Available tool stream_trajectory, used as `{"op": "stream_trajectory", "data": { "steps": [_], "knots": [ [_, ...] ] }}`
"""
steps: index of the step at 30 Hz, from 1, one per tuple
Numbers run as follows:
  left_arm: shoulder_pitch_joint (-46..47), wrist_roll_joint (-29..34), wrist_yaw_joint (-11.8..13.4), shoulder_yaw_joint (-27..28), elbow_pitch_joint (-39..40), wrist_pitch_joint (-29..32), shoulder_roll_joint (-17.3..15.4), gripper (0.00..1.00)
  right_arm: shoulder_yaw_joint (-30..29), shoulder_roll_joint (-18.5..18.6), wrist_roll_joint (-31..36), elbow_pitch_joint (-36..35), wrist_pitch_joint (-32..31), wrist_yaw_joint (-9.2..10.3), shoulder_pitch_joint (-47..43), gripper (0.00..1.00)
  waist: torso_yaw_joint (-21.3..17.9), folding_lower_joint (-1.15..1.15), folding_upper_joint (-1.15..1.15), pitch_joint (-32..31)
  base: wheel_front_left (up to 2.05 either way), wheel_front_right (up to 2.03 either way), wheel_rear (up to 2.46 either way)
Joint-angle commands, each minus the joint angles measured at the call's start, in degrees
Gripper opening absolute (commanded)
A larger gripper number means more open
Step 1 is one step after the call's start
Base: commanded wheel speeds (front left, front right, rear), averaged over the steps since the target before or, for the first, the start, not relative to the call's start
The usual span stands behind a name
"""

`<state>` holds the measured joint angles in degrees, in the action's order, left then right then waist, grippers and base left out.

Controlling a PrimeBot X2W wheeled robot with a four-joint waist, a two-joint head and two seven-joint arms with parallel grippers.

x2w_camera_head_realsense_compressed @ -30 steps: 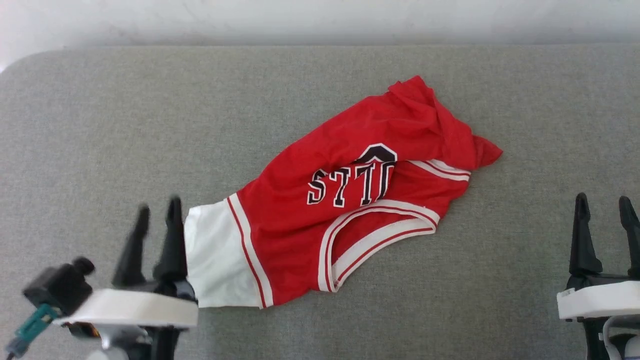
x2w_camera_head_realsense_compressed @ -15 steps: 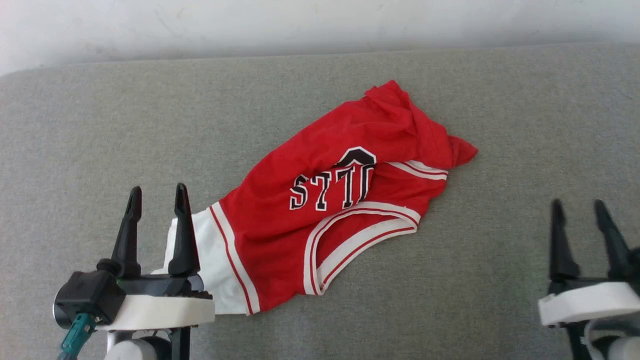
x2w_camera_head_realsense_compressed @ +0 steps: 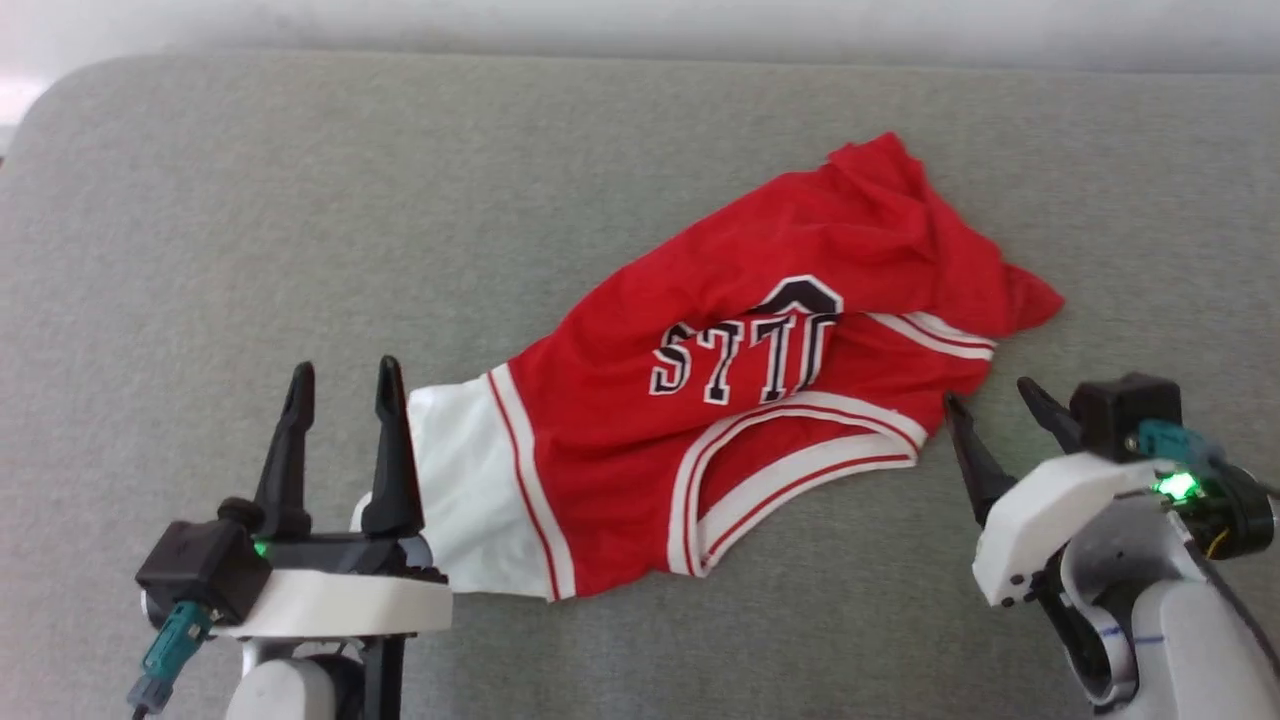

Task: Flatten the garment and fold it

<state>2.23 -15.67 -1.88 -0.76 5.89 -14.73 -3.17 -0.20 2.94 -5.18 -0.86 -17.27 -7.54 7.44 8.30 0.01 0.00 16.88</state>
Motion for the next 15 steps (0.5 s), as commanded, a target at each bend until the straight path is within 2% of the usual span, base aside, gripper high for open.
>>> {"op": "stream_trajectory", "data": {
  "steps": [1, 6, 7, 8, 9, 15],
  "knots": [
    [1.3, -1.0, 0.3, -0.7, -0.3, -0.3, 0.3, 1.00, -1.1, 0.0, 0.6, 1.3, -1.9, 0.05, 1.8, 1.00, 2.7, -0.01, 0.00, 1.9, 0.00, 0.00, 0.00],
    [2.0, -2.4, 1.0, -2.0, -0.8, -0.3, 0.3, 1.00, -2.4, 0.0, 2.5, 5.5, -5.8, 0.05, 5.5, 1.00, 4.7, -0.01, 0.00, 2.8, 0.00, 0.00, 0.00],
    [2.1, -2.5, 1.1, -2.1, -0.9, -0.3, 0.3, 1.00, -2.3, 0.0, 2.8, 6.1, -6.4, 0.05, 6.0, 0.94, 4.9, -0.01, 0.00, 2.9, 0.00, 0.00, 0.00],
    [2.2, -2.6, 1.2, -2.2, -1.0, -0.3, 0.3, 1.00, -2.1, 0.0, 3.0, 6.6, -7.0, 0.05, 6.4, 0.29, 4.9, -0.01, 0.00, 2.9, 0.00, 0.00, 0.00],
    [2.3, -2.7, 1.3, -2.3, -1.1, -0.3, 0.3, 1.00, -2.0, 0.0, 3.1, 6.7, -7.3, 0.05, 6.8, 0.00, 5.0, -0.01, 0.00, 3.0, 0.00, 0.00, 0.00],
    [2.1, -2.8, 1.5, -2.1, -1.5, -0.3, 0.3, 1.00, -2.3, 0.0, 3.3, 5.2, -6.8, 0.05, 8.1, 0.00, 3.2, -0.01, 0.00, 2.4, 0.00, 0.00, 0.00]
  ]
}}
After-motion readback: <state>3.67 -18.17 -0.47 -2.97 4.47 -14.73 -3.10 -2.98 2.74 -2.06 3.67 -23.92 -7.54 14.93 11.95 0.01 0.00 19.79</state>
